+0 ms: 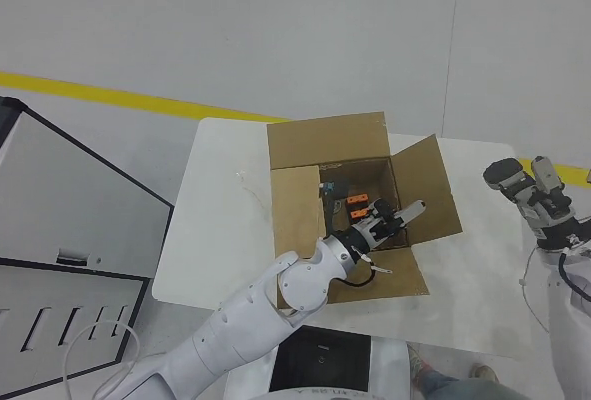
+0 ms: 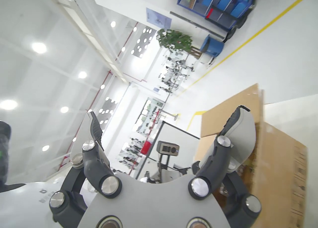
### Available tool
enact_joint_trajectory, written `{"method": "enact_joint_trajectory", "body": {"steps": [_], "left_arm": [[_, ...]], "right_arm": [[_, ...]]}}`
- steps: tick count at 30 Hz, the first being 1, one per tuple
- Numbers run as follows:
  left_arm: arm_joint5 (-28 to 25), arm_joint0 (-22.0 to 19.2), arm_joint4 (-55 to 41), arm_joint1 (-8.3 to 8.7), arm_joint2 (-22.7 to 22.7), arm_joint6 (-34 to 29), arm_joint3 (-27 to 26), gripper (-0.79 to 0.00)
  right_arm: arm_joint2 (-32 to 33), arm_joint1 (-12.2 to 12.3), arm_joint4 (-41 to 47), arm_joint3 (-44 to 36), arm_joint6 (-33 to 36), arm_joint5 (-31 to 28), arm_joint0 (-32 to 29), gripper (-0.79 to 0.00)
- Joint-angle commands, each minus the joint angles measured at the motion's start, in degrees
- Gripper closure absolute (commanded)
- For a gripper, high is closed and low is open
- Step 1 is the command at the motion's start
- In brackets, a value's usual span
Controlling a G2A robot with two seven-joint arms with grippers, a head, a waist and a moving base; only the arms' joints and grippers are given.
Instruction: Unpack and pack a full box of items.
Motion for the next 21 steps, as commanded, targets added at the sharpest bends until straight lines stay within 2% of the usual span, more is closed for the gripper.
{"method": "enact_joint_trajectory", "body": {"steps": [1, 4, 9, 13, 17, 21], "left_arm": [[0.73, 1.31, 1.63, 0.36, -1.44, 0.73, -2.64, -0.785], [2.2, 3.66, 3.2, 1.5, -6.53, 0.45, -6.23, -0.785], [5.49, 11.09, 6.45, 3.37, -13.4, -0.9, -15.6, -0.785], [6.99, 16.38, 7.58, 4.4, -18.16, -1.5, -21.43, -0.785], [8.15, 20.4, 7.61, 5.12, -22.67, -2.11, -24.84, -0.785], [8.11, 22.73, 6.27, 5.42, -25.47, -1.97, -26.59, -0.785]], "right_arm": [[-1.56, 0.03, 0.5, 1.3, 1.47, 1.29, 2.17, -0.785], [-4.03, 0.1, -1.31, 4.61, 3.7, 3.54, 3.87, -0.785], [-6.6, 0.06, -3.61, 10.25, 3.8, 6.87, 4.13, -0.785], [-6.68, 0.13, -5.67, 12.16, 3.07, 6.77, 3.36, -0.785], [-6.68, 0.23, -6.78, 13.64, 3.08, 7.76, 2.4, -0.785], [-8.45, 0.15, -9.06, 17.6, 3.04, 7.43, 2.47, -0.785]]}}
